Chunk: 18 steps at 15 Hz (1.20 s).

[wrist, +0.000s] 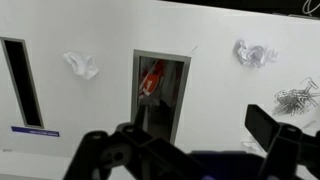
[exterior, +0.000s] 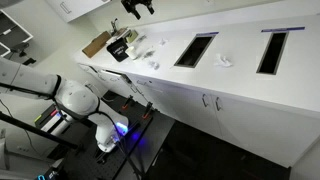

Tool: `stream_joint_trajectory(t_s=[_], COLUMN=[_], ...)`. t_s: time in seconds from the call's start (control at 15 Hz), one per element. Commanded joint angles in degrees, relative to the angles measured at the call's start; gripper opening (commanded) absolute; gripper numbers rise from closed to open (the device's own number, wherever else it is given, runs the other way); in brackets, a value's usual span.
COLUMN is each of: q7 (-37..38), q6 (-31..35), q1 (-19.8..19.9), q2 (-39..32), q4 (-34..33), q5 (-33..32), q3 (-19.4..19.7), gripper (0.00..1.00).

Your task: Open the second drawer from the right then put the white paper in the open drawer

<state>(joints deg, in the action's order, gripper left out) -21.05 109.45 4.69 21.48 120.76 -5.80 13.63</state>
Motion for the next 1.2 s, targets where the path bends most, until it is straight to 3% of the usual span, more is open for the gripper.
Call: stream_joint_trajectory(t_s=[0.0,0.27,0.53,1.13], q7=[-0.2,-0.2,-3.64,-5.37], q6=[-0.13,-0.13,0.21,0.07], q1=[0.61,0.6,-2.53,-17.16], q2=[-0.1,-0.1,4.0,11.13], q4=[-0.16,-0.16,3.21,15.65], q5=[0.25,0.25,-1.2,0.03], q3=[-0.5,-0.5,-4.8,-19.07], gripper=[1.0,1.0,1.0,1.0])
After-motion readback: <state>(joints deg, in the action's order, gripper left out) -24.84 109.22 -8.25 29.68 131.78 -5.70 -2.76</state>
